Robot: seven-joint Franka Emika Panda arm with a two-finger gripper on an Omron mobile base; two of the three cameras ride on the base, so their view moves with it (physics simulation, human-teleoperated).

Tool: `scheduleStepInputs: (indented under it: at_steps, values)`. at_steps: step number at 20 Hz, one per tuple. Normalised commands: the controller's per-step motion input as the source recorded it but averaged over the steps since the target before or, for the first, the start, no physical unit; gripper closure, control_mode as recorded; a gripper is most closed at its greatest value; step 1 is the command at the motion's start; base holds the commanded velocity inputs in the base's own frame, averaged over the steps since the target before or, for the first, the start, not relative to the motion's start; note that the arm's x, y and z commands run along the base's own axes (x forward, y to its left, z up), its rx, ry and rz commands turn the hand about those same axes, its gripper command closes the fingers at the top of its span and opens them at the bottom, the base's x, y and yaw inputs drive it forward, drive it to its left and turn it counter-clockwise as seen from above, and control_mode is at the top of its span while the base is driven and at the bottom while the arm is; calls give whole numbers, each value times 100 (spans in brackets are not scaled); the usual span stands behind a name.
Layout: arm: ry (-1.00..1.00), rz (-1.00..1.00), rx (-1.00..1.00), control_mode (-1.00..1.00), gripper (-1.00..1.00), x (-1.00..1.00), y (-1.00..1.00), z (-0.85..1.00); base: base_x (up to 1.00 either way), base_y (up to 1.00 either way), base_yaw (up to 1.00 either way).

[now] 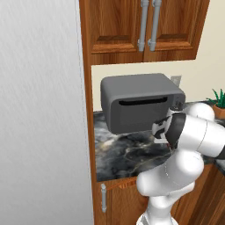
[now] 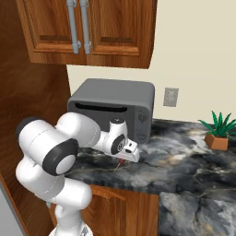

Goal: Store the hot dog in the freezer for long-term storage. Close the freezer door after placing the cooked food.

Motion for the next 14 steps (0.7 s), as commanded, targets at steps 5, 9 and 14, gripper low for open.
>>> scheduleStepInputs:
  at_steps: [5, 9, 14]
  values:
    - [0, 0, 0, -100, -100, 0, 0, -6, 0, 0, 0]
    - [0, 0, 0, -100, 100, 0, 0, -10, 0, 0, 0]
    - [0, 0, 0, -100, 100, 0, 0, 0, 0, 0, 0]
